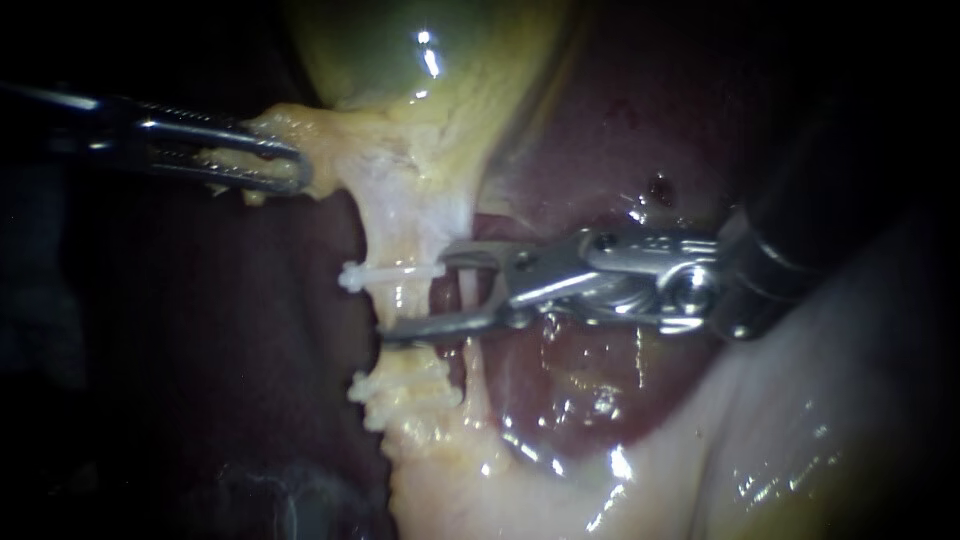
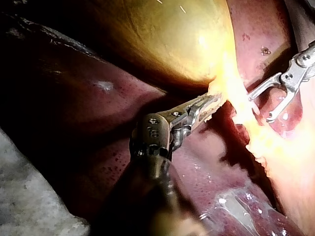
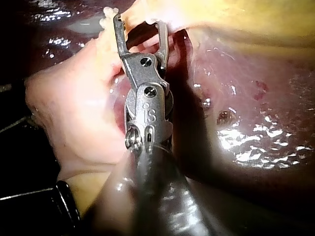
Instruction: Going back third clip left tube
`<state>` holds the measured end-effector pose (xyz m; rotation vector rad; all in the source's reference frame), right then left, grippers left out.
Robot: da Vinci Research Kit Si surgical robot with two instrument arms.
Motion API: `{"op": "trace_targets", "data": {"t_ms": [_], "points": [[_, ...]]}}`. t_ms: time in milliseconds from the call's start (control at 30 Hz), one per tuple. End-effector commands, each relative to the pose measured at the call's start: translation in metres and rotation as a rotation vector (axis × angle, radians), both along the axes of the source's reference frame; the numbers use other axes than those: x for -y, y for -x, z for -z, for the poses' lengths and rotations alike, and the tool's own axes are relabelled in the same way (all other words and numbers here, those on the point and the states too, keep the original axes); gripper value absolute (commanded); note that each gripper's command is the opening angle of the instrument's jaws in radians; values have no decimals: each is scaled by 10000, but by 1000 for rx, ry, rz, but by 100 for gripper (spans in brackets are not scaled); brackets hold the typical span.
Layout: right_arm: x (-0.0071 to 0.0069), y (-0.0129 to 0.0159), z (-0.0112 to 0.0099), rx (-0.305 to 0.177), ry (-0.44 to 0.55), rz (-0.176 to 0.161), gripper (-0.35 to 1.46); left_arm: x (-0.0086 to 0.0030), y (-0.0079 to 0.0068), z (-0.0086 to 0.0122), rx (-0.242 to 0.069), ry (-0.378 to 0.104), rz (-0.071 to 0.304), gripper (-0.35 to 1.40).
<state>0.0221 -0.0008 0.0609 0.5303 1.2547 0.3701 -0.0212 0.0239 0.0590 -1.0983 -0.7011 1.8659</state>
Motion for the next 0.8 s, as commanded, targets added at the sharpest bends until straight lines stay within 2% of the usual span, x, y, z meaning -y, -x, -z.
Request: {"op": "trace_targets", "data": {"t_ms": [33,300,500,800], "points": [[-1,7,3,-6,9,4,50,0,0,0,1,0,-1,-35],[-1,62,39,-33,78,50,49,-1,-3,-1,2,0,-2,-35],[-3,85,59,1,121,100,48,-2,-4,-3,0,1,0,-35],[-5,96,59,3,133,99,48,-2,-2,-5,0,2,0,-35]]}}
